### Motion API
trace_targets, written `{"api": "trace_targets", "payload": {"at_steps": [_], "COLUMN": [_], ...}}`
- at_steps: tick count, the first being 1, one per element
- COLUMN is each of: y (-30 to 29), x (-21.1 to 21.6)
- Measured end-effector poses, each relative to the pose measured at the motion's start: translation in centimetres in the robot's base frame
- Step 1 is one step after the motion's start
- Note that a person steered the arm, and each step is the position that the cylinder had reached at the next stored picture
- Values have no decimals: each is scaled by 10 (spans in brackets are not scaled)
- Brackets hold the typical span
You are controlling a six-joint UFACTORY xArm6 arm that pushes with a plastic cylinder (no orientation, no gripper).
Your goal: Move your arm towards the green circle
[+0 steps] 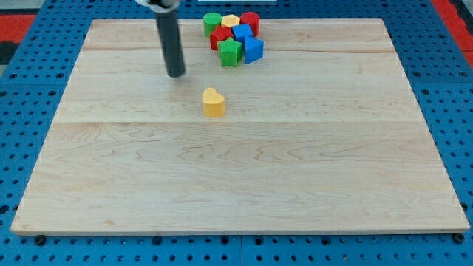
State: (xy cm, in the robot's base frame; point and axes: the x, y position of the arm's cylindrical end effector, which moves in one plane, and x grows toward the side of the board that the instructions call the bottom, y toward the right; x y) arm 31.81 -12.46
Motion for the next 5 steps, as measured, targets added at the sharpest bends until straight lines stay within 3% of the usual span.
{"api": "trace_targets", "payload": {"at_steps": [2,5], "y": [-3,25], "x": [-123,-126]}}
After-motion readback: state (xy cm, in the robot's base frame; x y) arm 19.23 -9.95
